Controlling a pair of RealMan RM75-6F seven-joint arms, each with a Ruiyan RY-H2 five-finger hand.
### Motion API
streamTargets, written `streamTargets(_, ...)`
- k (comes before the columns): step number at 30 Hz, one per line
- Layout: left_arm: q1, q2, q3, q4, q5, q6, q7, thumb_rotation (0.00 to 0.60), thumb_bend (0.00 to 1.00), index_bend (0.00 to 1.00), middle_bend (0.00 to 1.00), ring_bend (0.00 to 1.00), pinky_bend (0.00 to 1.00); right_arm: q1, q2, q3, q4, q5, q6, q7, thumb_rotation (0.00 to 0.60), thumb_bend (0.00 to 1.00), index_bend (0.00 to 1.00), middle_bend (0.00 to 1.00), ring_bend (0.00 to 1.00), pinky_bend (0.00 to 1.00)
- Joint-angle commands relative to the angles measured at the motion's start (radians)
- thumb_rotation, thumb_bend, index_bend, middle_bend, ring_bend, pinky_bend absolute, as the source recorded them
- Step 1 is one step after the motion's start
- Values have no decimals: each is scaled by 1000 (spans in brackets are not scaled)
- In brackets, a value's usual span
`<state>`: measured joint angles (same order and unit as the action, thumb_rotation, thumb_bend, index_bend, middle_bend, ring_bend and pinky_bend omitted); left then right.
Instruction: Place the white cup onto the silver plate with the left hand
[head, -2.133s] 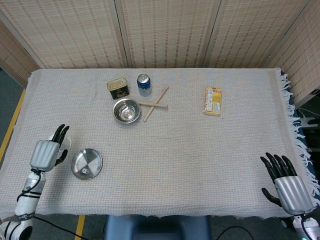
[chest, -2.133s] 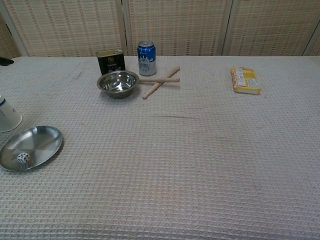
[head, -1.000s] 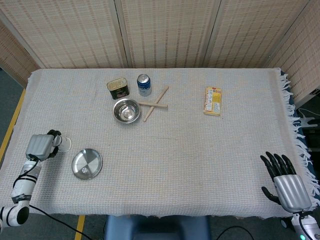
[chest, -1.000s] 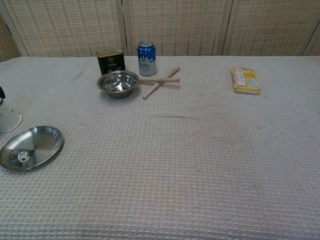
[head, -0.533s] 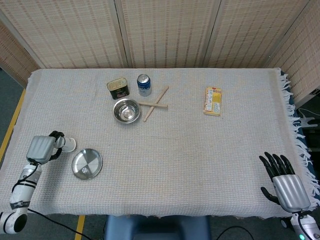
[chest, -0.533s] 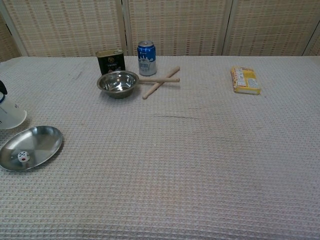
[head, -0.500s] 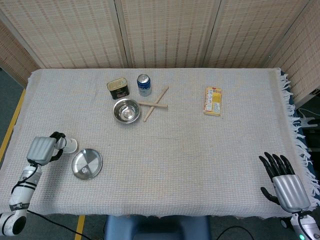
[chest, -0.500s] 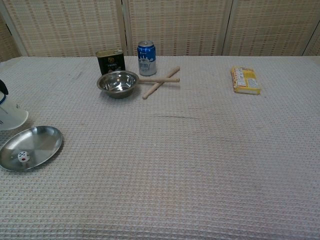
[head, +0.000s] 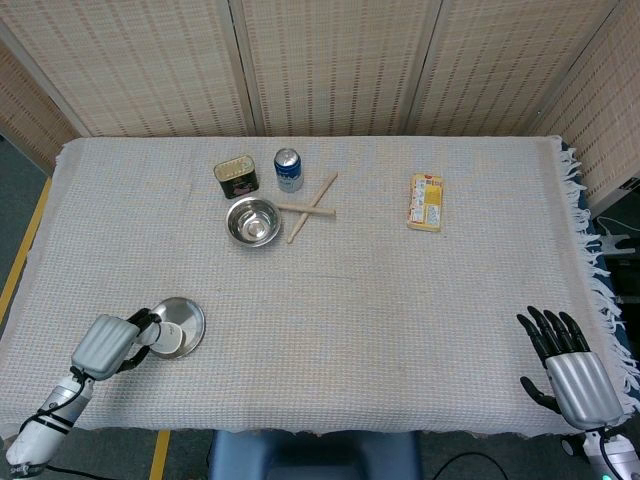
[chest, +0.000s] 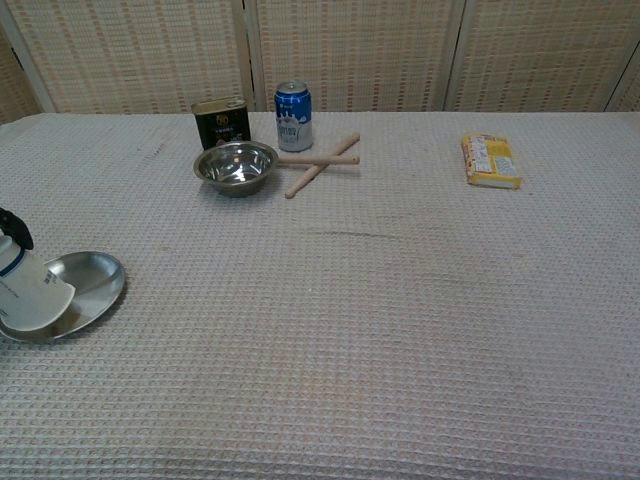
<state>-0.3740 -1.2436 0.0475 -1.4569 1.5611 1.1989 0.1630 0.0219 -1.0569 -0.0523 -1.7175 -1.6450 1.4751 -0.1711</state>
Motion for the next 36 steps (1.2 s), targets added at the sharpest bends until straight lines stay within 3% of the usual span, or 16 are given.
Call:
streamTargets(1,-1,-13,-1,9,-7,-9,15,600,442,472,645,750,968,0,0,-1,0,-1,-1,0,600,153,0,0,0,0)
streamTargets(19,-36,-131,-80,139,-51,6,112,600,444,499,672,763,964,1,-4,3,0,10,-8,-8,600,153,0,0,0,0)
streamTargets(36,-37,-8,2,7,4,-54,-16,600,469,534,716,775,963,2,-7,5,1,13,-11,-14,600,153,0,0,0,0)
